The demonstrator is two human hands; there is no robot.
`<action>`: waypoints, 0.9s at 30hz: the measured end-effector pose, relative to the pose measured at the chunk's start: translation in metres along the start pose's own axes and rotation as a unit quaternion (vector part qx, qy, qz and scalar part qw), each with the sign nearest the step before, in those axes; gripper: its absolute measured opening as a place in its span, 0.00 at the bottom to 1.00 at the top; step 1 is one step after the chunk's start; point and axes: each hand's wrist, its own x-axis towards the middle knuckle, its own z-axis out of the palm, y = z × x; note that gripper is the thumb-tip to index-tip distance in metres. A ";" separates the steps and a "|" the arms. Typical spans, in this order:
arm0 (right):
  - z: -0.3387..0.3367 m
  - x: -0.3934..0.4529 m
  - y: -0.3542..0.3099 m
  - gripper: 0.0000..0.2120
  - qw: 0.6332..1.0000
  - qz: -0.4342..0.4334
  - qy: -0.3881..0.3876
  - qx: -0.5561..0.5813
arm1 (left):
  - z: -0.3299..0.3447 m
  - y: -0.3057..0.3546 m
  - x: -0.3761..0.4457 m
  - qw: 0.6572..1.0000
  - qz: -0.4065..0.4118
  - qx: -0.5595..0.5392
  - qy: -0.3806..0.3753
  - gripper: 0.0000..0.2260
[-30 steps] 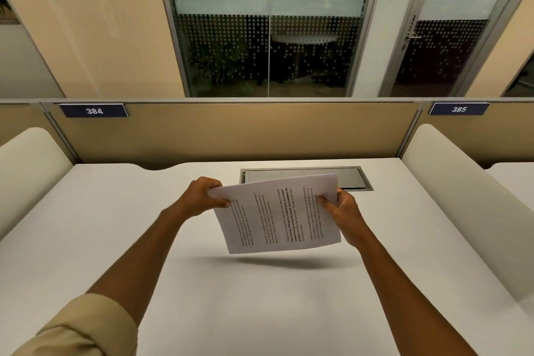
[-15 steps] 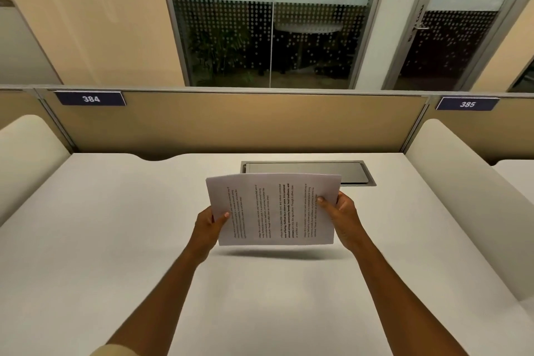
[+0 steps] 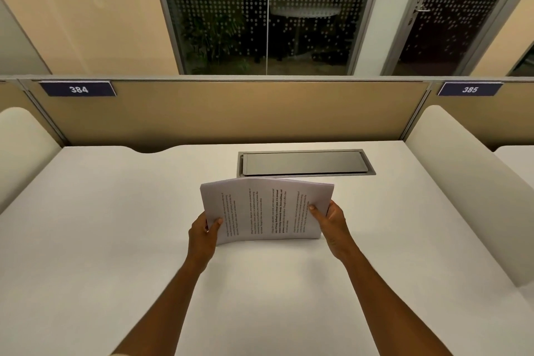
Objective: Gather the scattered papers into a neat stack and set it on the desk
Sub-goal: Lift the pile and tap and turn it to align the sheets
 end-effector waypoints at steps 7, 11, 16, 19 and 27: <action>0.000 0.005 -0.005 0.09 1.000 -0.004 -0.005 -0.021 | -0.001 0.007 0.005 1.000 0.016 0.016 0.000 0.10; -0.002 0.006 -0.003 0.12 1.000 -0.009 -0.003 -0.011 | -0.002 0.009 0.006 1.000 0.020 0.022 -0.009 0.10; -0.001 0.002 0.004 0.13 1.000 0.006 0.000 -0.023 | -0.004 0.004 0.001 0.999 0.020 0.040 -0.022 0.11; -0.001 0.004 -0.002 0.11 0.999 -0.001 -0.005 -0.042 | -0.008 0.017 0.004 0.996 0.040 0.073 -0.043 0.14; -0.012 0.008 -0.017 0.13 1.000 0.011 -0.014 -0.005 | -0.032 0.085 0.039 0.973 0.076 0.128 -0.174 0.24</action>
